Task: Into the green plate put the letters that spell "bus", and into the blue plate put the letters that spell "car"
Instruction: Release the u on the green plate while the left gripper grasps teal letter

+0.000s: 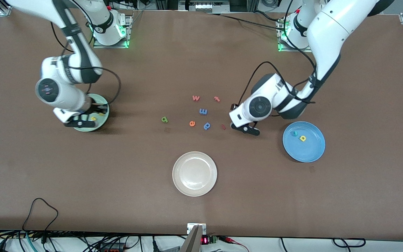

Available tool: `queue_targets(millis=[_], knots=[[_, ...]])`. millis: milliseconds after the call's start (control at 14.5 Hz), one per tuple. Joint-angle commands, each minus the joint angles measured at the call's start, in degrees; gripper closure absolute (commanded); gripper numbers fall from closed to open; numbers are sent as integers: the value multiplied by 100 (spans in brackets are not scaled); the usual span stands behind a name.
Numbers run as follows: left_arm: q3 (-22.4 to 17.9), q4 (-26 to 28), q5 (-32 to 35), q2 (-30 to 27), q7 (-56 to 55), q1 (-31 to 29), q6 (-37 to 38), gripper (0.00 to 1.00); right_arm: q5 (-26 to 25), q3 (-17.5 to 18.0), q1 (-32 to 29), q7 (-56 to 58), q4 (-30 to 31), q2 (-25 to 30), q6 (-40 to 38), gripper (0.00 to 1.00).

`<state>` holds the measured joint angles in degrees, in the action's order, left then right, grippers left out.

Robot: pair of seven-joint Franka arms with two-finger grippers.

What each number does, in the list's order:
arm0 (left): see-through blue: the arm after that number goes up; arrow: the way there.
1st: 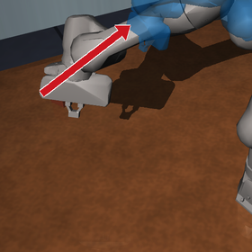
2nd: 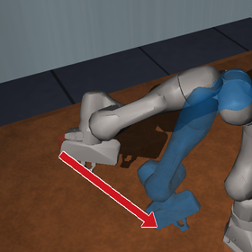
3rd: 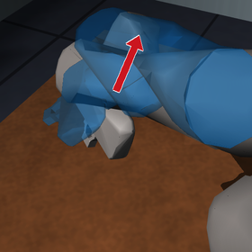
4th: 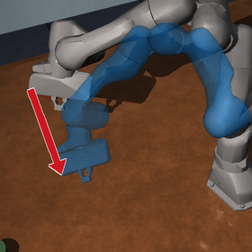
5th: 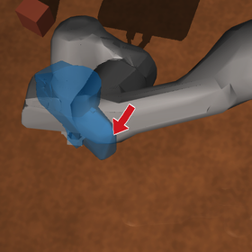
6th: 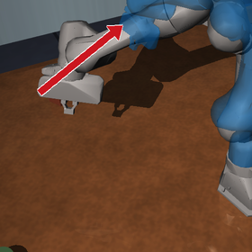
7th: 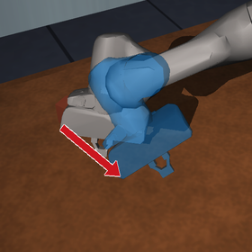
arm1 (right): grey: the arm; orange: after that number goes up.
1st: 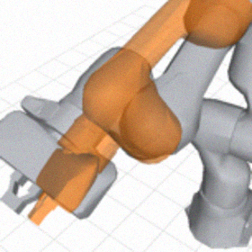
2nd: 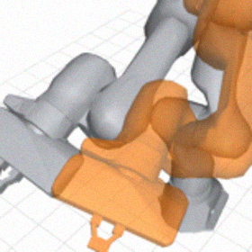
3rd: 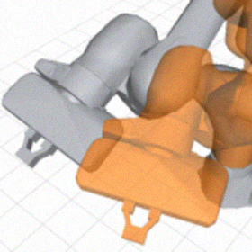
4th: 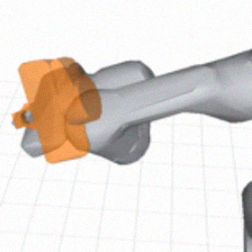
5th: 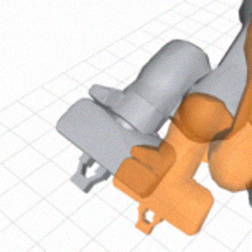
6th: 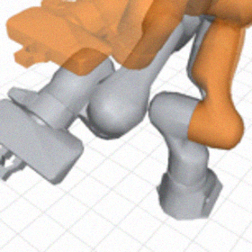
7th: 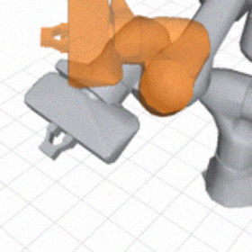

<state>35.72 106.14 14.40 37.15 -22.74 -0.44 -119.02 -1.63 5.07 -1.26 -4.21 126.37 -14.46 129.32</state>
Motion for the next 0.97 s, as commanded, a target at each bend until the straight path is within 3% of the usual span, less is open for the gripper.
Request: queue_targets(millis=[0, 69, 207, 276, 414, 691, 898], knots=[[23, 784, 709, -445, 200, 97, -568, 5, -66, 100, -497, 657, 81, -92, 14, 92], [23, 820, 817, -437, 183, 88, -596, 10, -66, 91, -620, 780, 72, -162, 41, 85], [41, 821, 827, -419, 43, 149, -596, 22, -66, 91, -665, 808, 72, -241, 102, 46], [32, 821, 853, -402, -71, 263, -622, 24, -66, 91, -665, 808, 63, -233, 102, 4], [23, 847, 889, -279, -107, 317, -815, 26, -66, 91, -648, 799, 55, -154, 76, 0], [-3, 926, 1054, -234, -99, 343, -1036, 49, 39, 117, -113, 607, -59, 110, 76, 0], [5, 935, 1591, -68, -370, 352, -1114, 49, 48, 117, 545, -33, -358, 66, 94, 0]])
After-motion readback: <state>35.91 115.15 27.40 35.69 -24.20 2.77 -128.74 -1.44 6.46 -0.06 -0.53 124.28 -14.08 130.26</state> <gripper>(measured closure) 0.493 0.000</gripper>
